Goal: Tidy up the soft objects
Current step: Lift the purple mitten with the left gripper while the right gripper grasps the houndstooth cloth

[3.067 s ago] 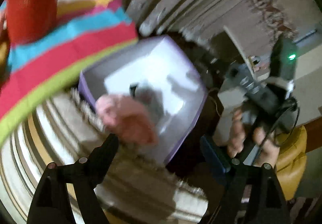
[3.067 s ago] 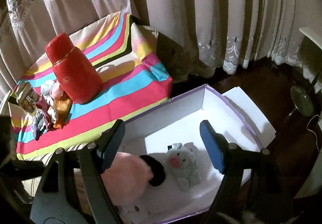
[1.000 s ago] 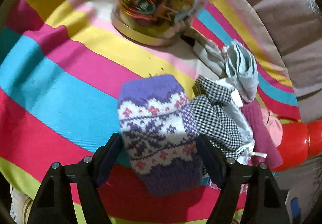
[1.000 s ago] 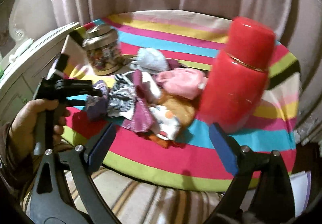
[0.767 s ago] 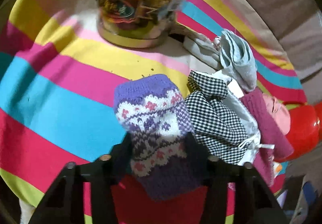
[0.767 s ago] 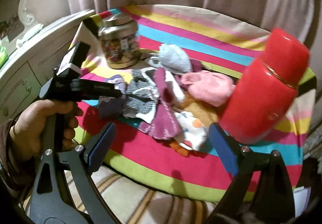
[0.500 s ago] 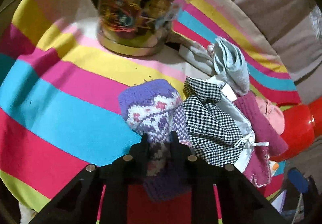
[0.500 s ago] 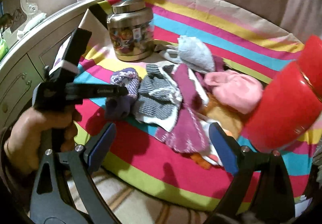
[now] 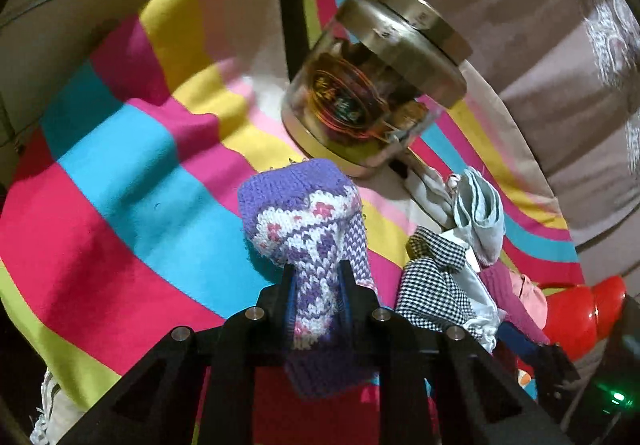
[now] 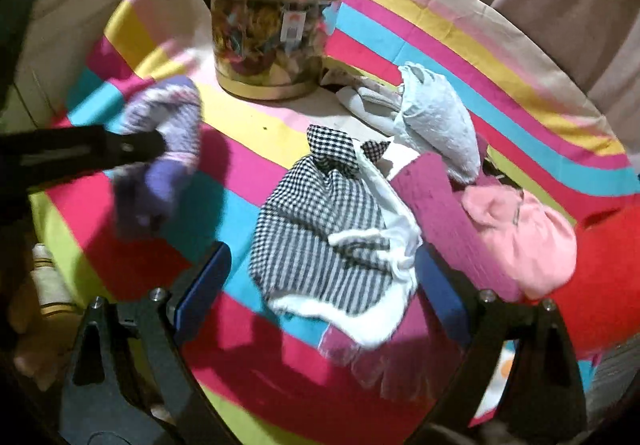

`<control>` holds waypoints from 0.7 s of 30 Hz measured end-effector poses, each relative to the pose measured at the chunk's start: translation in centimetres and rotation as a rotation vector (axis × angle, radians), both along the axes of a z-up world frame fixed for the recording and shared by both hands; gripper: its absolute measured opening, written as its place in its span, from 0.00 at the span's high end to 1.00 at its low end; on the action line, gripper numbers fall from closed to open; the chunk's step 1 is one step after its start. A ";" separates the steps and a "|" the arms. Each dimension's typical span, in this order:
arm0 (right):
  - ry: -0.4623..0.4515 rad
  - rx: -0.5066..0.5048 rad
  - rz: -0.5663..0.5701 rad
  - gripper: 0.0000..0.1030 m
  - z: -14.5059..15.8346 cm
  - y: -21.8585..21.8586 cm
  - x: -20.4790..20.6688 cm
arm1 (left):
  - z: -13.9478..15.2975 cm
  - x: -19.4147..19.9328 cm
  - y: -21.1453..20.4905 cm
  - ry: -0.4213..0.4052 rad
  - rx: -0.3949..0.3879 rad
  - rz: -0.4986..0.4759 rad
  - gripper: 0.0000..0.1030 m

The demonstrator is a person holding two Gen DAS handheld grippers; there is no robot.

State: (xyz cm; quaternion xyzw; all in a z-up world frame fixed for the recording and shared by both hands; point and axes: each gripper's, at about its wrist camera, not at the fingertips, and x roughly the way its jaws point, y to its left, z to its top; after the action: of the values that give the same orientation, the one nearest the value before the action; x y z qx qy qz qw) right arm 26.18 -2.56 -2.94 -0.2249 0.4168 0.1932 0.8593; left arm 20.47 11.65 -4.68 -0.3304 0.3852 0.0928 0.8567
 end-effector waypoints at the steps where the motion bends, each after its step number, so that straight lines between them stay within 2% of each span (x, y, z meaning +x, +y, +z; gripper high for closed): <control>1: 0.003 -0.016 -0.002 0.08 -0.4 0.4 0.3 | -0.1 -0.2 0.1 -0.003 -0.005 0.004 0.81; 8: 0.019 -0.084 -0.018 0.08 -3.2 2.0 2.3 | 0.1 -0.6 0.3 -0.012 -0.006 0.006 0.81; 11: 0.052 -0.028 -0.042 0.09 -3.6 1.1 3.2 | 0.0 -0.5 0.3 -0.010 -0.012 0.012 0.81; 15: 0.126 0.093 -0.067 0.53 -3.2 -0.4 4.1 | -0.1 -0.4 0.2 -0.013 -0.011 0.010 0.81; 16: 0.118 0.086 -0.073 0.64 -3.1 -0.6 4.0 | 0.0 -0.4 0.1 -0.016 -0.010 0.010 0.81; 19: 0.117 0.112 -0.081 0.77 -2.7 -1.4 4.0 | 0.2 -0.5 0.1 -0.024 -0.005 0.009 0.81; 21: 0.120 0.151 -0.090 0.80 -2.1 -2.2 3.7 | 0.3 -0.6 -0.1 -0.033 -0.002 0.007 0.81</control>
State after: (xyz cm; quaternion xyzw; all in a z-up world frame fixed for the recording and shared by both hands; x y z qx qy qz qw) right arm 29.92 -4.72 -5.06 -0.1286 0.4615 0.1987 0.8550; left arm 19.84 11.60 -4.34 -0.3342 0.3699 0.0899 0.8622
